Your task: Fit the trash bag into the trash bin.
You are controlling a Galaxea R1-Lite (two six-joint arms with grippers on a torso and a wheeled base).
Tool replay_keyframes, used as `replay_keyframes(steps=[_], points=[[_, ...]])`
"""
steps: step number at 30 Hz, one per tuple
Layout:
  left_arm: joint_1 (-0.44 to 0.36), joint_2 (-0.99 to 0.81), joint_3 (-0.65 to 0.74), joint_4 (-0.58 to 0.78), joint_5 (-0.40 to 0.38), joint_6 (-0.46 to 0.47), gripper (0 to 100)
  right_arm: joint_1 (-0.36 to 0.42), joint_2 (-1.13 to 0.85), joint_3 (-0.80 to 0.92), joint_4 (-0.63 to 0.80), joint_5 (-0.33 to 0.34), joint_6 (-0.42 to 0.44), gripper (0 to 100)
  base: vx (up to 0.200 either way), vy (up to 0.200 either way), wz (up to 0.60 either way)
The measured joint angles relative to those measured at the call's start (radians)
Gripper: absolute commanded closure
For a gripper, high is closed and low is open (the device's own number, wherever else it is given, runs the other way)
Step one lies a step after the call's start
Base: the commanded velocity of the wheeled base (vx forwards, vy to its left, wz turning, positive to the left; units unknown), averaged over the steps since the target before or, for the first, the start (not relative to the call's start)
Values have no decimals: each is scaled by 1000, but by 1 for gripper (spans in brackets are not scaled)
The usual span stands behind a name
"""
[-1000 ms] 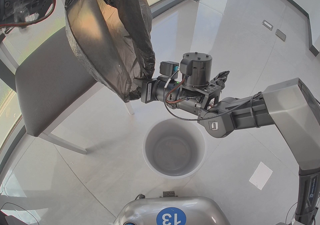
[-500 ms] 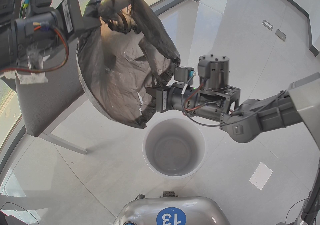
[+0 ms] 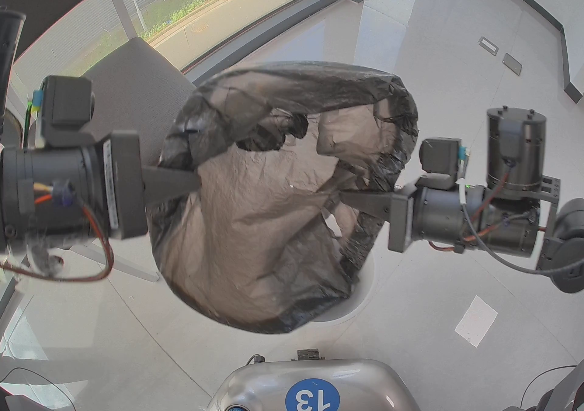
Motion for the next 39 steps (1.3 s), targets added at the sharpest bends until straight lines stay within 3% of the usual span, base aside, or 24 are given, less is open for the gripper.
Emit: replay_keyframes(steps=[6, 22, 39], points=[[-81, -30, 44, 79, 4, -78, 100, 16, -128, 120, 54, 1, -1, 100, 0, 0, 0], [-112, -3, 196, 98, -2, -114, 100, 60, -156, 251, 123, 2, -11, 100, 0, 0, 0], [50, 143, 201, 24, -20, -110, 100, 49, 110, 84, 115, 49, -49, 100, 0, 0, 0]])
